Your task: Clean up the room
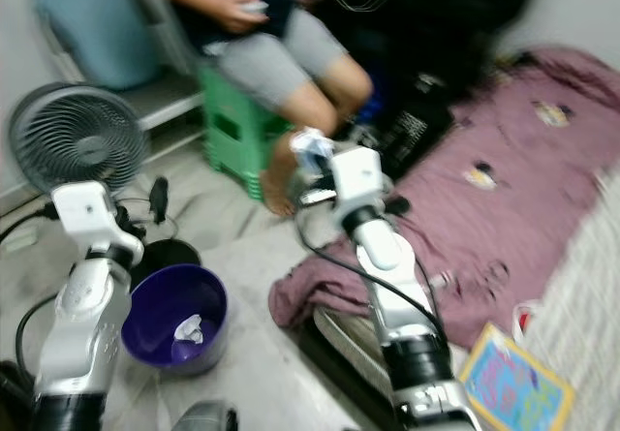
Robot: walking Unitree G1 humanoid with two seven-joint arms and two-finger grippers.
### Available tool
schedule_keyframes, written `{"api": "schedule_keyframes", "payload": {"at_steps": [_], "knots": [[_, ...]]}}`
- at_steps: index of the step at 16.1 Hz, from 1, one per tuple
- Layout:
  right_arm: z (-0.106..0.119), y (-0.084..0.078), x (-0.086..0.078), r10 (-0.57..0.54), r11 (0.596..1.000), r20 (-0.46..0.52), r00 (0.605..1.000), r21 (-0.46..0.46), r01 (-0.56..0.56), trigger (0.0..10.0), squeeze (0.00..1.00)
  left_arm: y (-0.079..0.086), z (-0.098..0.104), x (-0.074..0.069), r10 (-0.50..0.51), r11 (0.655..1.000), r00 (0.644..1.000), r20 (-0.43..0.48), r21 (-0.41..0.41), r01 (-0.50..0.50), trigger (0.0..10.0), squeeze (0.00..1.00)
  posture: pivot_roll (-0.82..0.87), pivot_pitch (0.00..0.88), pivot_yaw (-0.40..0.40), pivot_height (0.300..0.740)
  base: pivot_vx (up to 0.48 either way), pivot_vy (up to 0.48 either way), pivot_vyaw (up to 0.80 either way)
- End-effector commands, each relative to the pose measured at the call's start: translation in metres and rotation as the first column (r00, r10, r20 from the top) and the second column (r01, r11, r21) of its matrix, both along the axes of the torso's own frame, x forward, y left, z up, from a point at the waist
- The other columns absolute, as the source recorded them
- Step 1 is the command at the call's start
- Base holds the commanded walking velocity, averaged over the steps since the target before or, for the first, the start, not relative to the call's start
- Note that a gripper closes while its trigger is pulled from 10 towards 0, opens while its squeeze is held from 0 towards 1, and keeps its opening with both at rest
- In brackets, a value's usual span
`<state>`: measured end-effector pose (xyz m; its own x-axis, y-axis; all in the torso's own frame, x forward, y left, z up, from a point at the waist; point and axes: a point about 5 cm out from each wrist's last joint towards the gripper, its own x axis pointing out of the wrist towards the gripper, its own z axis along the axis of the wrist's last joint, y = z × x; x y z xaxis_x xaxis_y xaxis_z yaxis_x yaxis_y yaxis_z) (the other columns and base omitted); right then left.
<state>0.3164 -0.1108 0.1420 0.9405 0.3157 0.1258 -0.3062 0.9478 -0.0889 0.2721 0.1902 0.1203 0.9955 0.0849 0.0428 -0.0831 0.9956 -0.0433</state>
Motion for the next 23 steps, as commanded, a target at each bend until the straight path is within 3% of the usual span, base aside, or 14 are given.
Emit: {"api": "schedule_keyframes", "payload": {"at_steps": [1, 5, 11, 18, 23], "knots": [[-0.003, -0.002, -0.002, -0.036, 0.999, -0.022, 0.999, 0.027, 0.036, 10.0, 0.00, 0.009, 0.001, -0.008, 0.015, 0.999, 1.000, 0.002, 0.042, -0.015, 10.0, 0.00, -0.05, 0.000, -0.031, 0.740, 0.000, 0.000, 0.80], [-0.012, -0.015, -0.005, -0.126, 0.990, -0.084, 0.988, 0.058, 0.131, 10.0, 0.00, 0.019, -0.011, -0.027, 0.061, 0.994, 0.997, -0.050, 0.092, -0.057, 10.0, 0.00, -0.05, 0.000, -0.023, 0.740, 0.000, 0.000, 0.80], [-0.011, -0.012, -0.004, -0.122, 0.991, -0.085, 0.989, 0.044, 0.126, 10.0, 0.00, 0.007, -0.005, -0.015, 0.007, 0.996, 0.999, -0.035, 0.086, -0.004, 10.0, 0.00, -0.06, 0.000, -0.029, 0.740, 0.000, 0.000, 0.80], [-0.010, -0.008, -0.001, -0.110, 0.993, -0.087, 0.990, 0.042, 0.113, 10.0, 0.00, 0.007, -0.006, -0.018, 0.010, 0.998, 0.999, -0.036, 0.064, -0.008, 10.0, 0.00, -0.05, 0.000, -0.038, 0.740, 0.000, 0.000, 0.78], [-0.010, -0.008, 0.000, -0.108, 0.993, -0.094, 0.990, 0.047, 0.112, 10.0, 0.00, 0.003, -0.004, -0.014, -0.016, 0.999, 0.999, -0.029, 0.051, 0.017, 10.0, 0.00, -0.06, 0.000, -0.034, 0.740, 0.000, 0.000, 0.12]]}}
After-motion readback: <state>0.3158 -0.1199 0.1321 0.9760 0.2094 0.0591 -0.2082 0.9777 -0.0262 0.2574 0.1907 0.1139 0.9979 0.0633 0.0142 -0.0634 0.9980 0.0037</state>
